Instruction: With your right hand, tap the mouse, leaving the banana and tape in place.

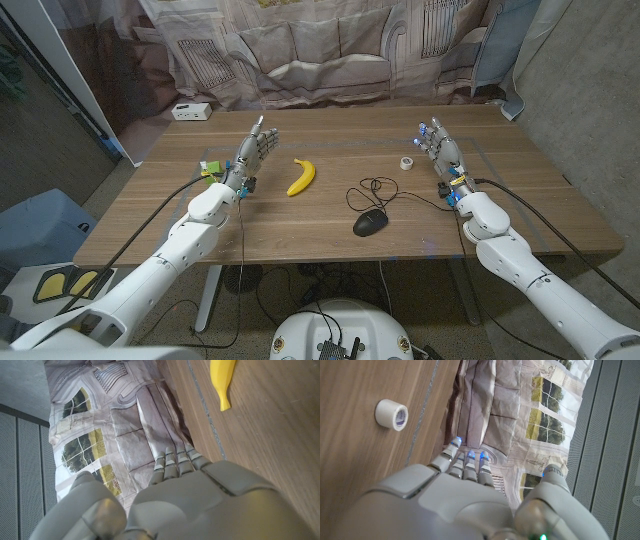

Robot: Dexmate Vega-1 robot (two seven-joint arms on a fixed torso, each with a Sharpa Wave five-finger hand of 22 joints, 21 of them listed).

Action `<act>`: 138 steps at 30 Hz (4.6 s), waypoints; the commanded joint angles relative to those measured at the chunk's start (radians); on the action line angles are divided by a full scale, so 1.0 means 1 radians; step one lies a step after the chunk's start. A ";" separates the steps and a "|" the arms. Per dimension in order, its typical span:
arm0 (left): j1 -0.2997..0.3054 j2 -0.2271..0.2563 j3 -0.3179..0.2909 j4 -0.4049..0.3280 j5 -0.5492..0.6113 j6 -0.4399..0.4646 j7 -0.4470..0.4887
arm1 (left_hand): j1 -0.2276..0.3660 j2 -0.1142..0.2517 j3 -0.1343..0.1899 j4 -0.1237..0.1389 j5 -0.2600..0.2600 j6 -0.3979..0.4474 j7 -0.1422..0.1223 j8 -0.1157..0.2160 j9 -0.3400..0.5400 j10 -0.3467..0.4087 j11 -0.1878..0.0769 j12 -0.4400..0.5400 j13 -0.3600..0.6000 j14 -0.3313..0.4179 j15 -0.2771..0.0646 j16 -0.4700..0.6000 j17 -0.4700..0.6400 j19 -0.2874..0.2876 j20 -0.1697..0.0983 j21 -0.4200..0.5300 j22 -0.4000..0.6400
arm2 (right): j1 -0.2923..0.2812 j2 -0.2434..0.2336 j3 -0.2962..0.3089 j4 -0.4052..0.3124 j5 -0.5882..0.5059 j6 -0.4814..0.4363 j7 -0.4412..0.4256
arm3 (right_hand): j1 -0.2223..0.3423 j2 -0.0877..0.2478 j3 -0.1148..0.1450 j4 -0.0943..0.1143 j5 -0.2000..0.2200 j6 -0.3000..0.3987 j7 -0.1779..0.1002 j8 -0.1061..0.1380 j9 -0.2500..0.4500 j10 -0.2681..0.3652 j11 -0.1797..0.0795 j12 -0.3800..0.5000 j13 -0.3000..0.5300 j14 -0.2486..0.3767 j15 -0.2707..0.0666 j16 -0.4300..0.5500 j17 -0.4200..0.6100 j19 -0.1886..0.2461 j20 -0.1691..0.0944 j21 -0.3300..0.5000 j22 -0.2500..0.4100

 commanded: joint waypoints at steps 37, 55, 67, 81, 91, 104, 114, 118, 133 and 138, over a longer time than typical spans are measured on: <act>0.026 0.055 -0.015 -0.068 -0.003 -0.005 -0.033 | 0.024 0.009 0.004 -0.012 -0.006 0.031 0.004 0.004 0.004 0.025 0.000 0.006 -0.008 0.032 0.001 0.005 0.001 0.020 -0.002 0.000 0.004 | -0.270 -0.111 0.102 -0.258 -0.092 0.069 -0.054 | 0.010 0.005 -0.001 -0.009 0.005 0.032 -0.002 0.007 0.005 0.034 -0.010 0.005 0.003 0.037 0.001 0.009 -0.001 0.043 -0.002 0.003 0.001; 0.072 0.074 -0.030 -0.145 0.001 0.011 0.014 | 0.029 0.012 0.005 -0.016 -0.007 0.036 0.007 0.004 0.004 0.028 0.002 0.005 -0.011 0.035 0.002 0.003 0.001 0.019 -0.007 -0.003 0.004 | -0.393 -0.136 0.171 -0.321 -0.103 0.104 -0.059 | 0.010 0.006 -0.003 -0.010 0.005 0.032 -0.002 0.004 0.005 0.037 -0.011 0.002 0.003 0.042 0.001 0.008 -0.001 0.049 -0.001 0.000 0.001; 0.079 0.074 -0.026 -0.165 0.006 0.018 0.022 | 0.032 0.014 0.006 -0.018 -0.008 0.039 0.007 0.003 0.004 0.031 0.001 0.006 -0.013 0.038 0.001 0.002 0.001 0.018 -0.007 -0.005 0.004 | -0.508 -0.146 0.239 -0.376 -0.116 0.119 -0.068 | 0.012 0.008 -0.003 -0.011 0.005 0.035 -0.002 0.003 0.005 0.044 -0.009 0.001 0.004 0.050 -0.002 0.009 -0.001 0.058 -0.002 0.000 0.001; 0.090 0.093 -0.024 -0.188 0.017 0.041 0.033 | 0.035 0.016 0.007 -0.020 -0.009 0.041 0.008 0.002 0.005 0.032 0.001 0.005 -0.014 0.039 -0.001 0.000 0.001 0.020 -0.007 -0.005 0.004 | -0.602 -0.115 0.289 -0.429 -0.159 0.128 -0.080 | 0.013 0.008 -0.005 -0.012 0.005 0.047 0.000 0.004 0.005 0.058 -0.011 0.002 0.004 0.068 -0.002 0.012 0.000 0.073 -0.005 0.000 0.002; 0.086 0.099 -0.020 -0.185 0.015 0.040 0.012 | 0.037 0.017 0.007 -0.022 -0.010 0.039 0.005 0.000 0.005 0.035 0.001 0.005 -0.015 0.041 0.000 -0.001 0.001 0.021 -0.006 -0.006 0.004 | -0.655 -0.072 0.295 -0.460 -0.208 0.148 -0.096 | 0.013 0.008 -0.007 -0.013 0.005 0.055 -0.004 0.006 0.006 0.066 -0.017 0.002 0.004 0.075 -0.003 0.013 0.000 0.082 -0.008 0.000 0.002; 0.102 0.108 -0.032 -0.183 0.010 0.012 -0.003 | 0.039 0.019 0.007 -0.024 -0.011 0.041 0.004 -0.001 0.005 0.037 -0.001 0.005 -0.017 0.044 0.000 -0.002 0.001 0.022 -0.005 -0.007 0.004 | -0.697 -0.026 0.313 -0.495 -0.336 0.154 -0.137 | 0.016 0.009 -0.008 -0.015 0.005 0.061 -0.007 0.005 0.006 0.072 -0.021 0.000 0.004 0.071 -0.007 0.008 0.000 0.079 -0.006 -0.005 0.002; 0.099 0.109 -0.034 -0.175 0.006 0.005 -0.015 | 0.040 0.019 0.007 -0.025 -0.011 0.046 0.003 0.000 0.005 0.041 -0.001 0.005 -0.018 0.046 -0.002 -0.002 0.001 0.022 -0.003 -0.008 0.004 | -0.697 -0.008 0.316 -0.498 -0.426 0.159 -0.146 | 0.020 0.011 -0.007 -0.017 0.006 0.067 -0.012 0.005 0.006 0.075 -0.027 -0.001 0.004 0.073 -0.011 0.007 -0.001 0.082 -0.008 -0.007 0.002; 0.094 0.100 -0.030 -0.162 0.004 -0.007 -0.026 | 0.041 0.020 0.007 -0.026 -0.012 0.046 0.002 -0.001 0.005 0.042 -0.003 0.005 -0.018 0.049 -0.001 -0.002 0.001 0.023 -0.002 -0.008 0.004 | -0.700 0.002 0.325 -0.509 -0.481 0.150 -0.164 | 0.021 0.011 -0.007 -0.017 0.006 0.068 -0.014 0.005 0.006 0.077 -0.027 -0.002 0.004 0.073 -0.011 0.006 -0.001 0.083 -0.008 -0.007 0.002; 0.081 0.090 -0.024 -0.134 0.002 -0.025 -0.047 | 0.042 0.020 0.006 -0.028 -0.013 0.052 0.002 0.000 0.005 0.047 -0.001 0.006 -0.019 0.051 -0.003 -0.003 0.001 0.024 0.000 -0.009 0.004 | -0.713 0.043 0.351 -0.560 -0.683 0.075 -0.244 | 0.023 0.013 -0.008 -0.018 0.006 0.074 -0.022 0.005 0.006 0.080 -0.037 -0.003 0.004 0.077 -0.009 0.005 -0.001 0.083 -0.004 -0.010 0.002; 0.073 0.085 -0.019 -0.122 0.001 -0.028 -0.059 | 0.042 0.021 0.005 -0.028 -0.013 0.054 0.002 0.000 0.005 0.046 -0.001 0.005 -0.019 0.052 -0.003 -0.003 0.001 0.024 0.000 -0.009 0.004 | -0.719 0.058 0.363 -0.575 -0.773 0.051 -0.285 | 0.023 0.013 -0.010 -0.018 0.006 0.096 -0.024 0.010 0.006 0.116 -0.031 0.005 0.004 0.113 -0.021 0.015 -0.001 0.094 -0.005 -0.011 0.002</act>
